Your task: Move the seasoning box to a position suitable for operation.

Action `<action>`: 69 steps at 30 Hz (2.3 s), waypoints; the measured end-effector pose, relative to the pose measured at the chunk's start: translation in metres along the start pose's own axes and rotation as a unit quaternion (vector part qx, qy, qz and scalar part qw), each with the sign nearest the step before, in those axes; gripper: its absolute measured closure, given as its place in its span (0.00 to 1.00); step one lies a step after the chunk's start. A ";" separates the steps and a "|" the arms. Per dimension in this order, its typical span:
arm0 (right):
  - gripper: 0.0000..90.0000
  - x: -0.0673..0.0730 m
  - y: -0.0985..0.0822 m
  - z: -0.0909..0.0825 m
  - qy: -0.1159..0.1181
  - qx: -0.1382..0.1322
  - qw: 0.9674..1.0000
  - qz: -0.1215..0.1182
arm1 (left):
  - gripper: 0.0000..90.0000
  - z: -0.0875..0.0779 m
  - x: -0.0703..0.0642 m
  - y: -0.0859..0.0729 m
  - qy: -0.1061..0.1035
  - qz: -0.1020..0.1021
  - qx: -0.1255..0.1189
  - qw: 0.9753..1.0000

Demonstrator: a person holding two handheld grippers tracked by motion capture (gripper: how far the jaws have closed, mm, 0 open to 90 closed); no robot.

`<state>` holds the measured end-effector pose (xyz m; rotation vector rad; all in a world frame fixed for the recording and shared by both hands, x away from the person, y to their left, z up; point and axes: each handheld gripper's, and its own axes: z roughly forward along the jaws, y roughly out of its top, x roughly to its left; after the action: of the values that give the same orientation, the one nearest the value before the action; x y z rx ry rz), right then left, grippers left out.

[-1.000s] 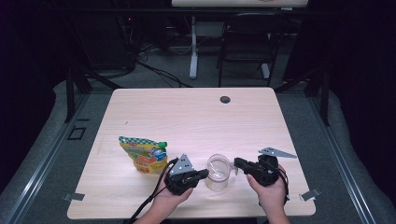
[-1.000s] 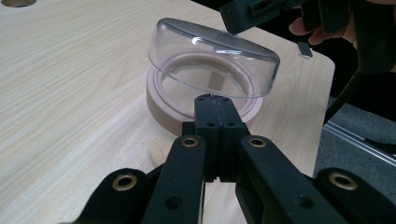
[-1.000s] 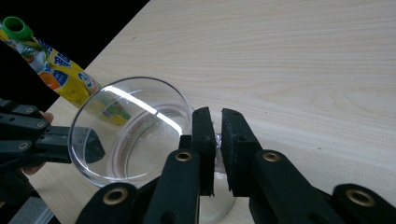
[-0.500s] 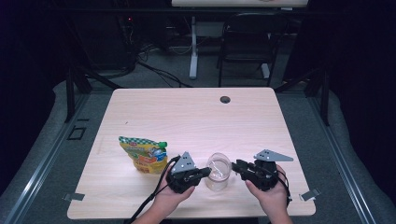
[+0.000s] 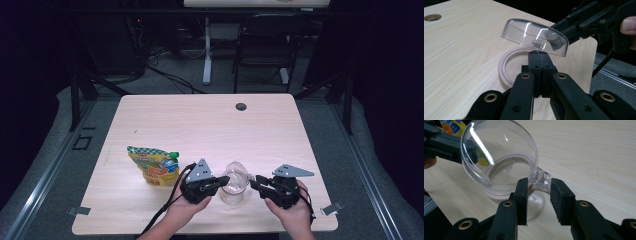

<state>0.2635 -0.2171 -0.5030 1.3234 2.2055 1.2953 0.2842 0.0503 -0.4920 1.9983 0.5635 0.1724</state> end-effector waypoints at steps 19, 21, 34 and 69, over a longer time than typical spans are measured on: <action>0.51 0.017 -0.004 0.008 0.011 0.005 0.998 -0.054 | 1.00 0.001 0.001 0.005 0.001 0.006 0.001 1.000; 0.51 0.018 -0.003 0.008 0.009 0.001 0.998 -0.058 | 1.00 0.001 0.001 0.004 0.003 0.005 0.000 1.000; 0.52 0.020 -0.001 0.006 0.015 -0.012 0.998 -0.064 | 1.00 0.002 0.008 -0.013 0.013 -0.010 0.014 1.000; 0.70 -0.005 -0.004 0.000 0.027 -0.023 0.999 0.003 | 1.00 0.006 0.010 -0.020 0.016 -0.009 0.024 1.000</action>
<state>0.2645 -0.2215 -0.5071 1.2931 2.1960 1.3911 0.2885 0.0575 -0.5134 2.0394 0.6111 0.1806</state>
